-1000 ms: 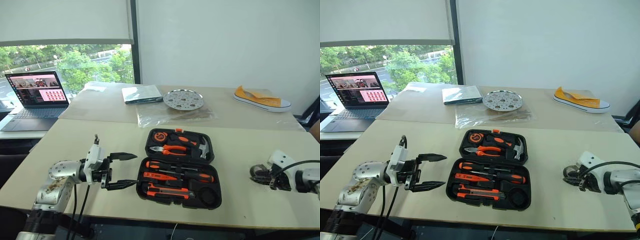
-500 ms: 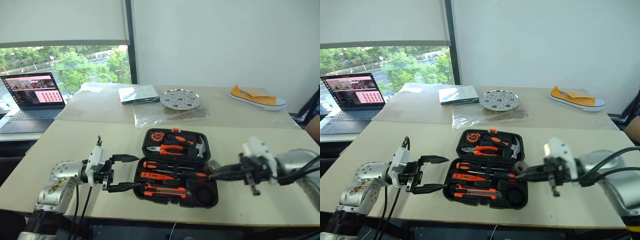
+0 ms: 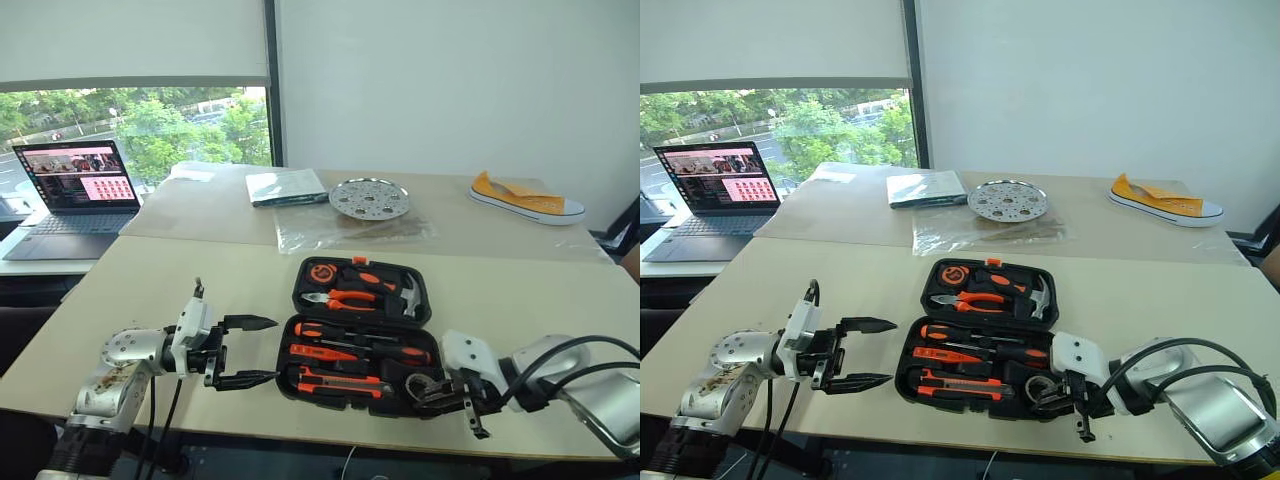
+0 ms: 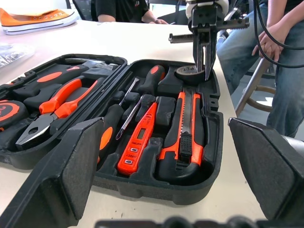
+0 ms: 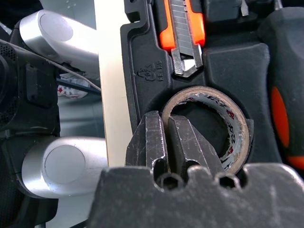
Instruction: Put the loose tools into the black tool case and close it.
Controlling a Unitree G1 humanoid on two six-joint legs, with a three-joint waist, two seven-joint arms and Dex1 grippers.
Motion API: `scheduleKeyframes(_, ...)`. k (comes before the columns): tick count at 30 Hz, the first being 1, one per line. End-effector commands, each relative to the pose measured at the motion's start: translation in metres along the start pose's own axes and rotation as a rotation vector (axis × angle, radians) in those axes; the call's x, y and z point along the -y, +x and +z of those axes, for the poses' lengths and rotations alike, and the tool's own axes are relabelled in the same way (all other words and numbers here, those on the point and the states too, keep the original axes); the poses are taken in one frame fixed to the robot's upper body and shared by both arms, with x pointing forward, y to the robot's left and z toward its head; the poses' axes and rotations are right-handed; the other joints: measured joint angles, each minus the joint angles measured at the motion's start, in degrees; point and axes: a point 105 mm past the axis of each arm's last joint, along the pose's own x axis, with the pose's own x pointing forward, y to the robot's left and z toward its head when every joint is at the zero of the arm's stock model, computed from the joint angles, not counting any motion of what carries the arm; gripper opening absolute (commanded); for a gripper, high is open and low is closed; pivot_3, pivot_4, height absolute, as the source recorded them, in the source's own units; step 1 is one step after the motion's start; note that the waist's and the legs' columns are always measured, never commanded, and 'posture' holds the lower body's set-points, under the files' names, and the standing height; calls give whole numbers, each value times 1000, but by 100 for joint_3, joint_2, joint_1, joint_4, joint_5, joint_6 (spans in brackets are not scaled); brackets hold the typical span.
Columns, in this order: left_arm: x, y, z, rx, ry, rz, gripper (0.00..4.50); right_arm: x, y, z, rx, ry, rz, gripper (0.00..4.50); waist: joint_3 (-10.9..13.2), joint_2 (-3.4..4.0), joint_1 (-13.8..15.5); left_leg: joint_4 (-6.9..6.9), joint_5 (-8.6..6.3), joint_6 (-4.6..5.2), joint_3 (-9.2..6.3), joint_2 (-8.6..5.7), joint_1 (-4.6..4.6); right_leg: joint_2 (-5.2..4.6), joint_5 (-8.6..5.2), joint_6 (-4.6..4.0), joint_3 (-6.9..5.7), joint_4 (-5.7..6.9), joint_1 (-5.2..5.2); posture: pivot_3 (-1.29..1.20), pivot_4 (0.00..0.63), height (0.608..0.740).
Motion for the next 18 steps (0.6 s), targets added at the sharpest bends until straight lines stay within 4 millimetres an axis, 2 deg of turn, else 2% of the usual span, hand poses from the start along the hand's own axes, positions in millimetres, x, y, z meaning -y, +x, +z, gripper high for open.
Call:
scheduleKeyframes(1, -4, -1, 8, -5, 43, 5, 4500, 10, 2, -11, -55, -17, -58, 19, 0, -2, -5, 2, 0, 0, 0, 0, 1, -1, 0, 0, 0, 0, 2, 0, 150, 740)
scheduleKeyframes(3, -5, -1, 8, -7, 44, 8, 4500, 13, 1, -12, -64, -6, -79, 19, -3, -10, -4, 3, 0, 0, 0, 0, 4, -2, 0, 0, 1, -1, 5, 0, 150, 740)
scheduleKeyframes(5, -7, -2, 7, -17, 41, 17, 4500, 8, -4, -7, -51, 23, -40, 774, -3, -13, -16, 6, 0, 0, 0, 3, 5, -1, 1, 0, 2, 1, 6, 0, 150, 740)
scheduleKeyframes(6, -8, -3, 7, -23, 39, 23, 4500, 10, -6, 0, -8, 6, -46, 990, -3, -13, -15, 6, 0, 0, 1, 4, 5, -2, 3, 1, 3, 1, 6, 0, 150, 740)
scheduleKeyframes(8, -11, -4, 5, -39, 32, 45, 4500, 0, -14, 14, 126, 37, 44, 1632, -2, -14, 4, 6, 0, 0, 0, 4, 4, -5, 5, 0, 4, 2, 4, 0, 150, 740)
scheduleKeyframes(11, -18, -5, 3, -46, 12, 94, 4500, -2, -30, 21, 274, 49, 55, 2699, -1, -14, 32, 4, 0, 0, -9, 4, 0, 0, 5, -1, -1, 2, 3, 0, 150, 740)
scheduleKeyframes(15, -29, -9, -3, -77, -14, 165, 4500, 7, -57, 14, 355, 107, -11, 2699, -1, -14, 14, 4, -3, 6, -7, 1, -4, 1, 6, 1, -4, 0, 3, 0, 150, 740)
scheduleKeyframes(18, -46, -10, -8, -106, -37, 271, 4500, 31, -71, 12, 436, 110, -166, 2699, 2, -19, 6, 4, -5, 9, -4, 1, -4, 1, 7, 4, -4, -4, 5, 0, 150, 740)
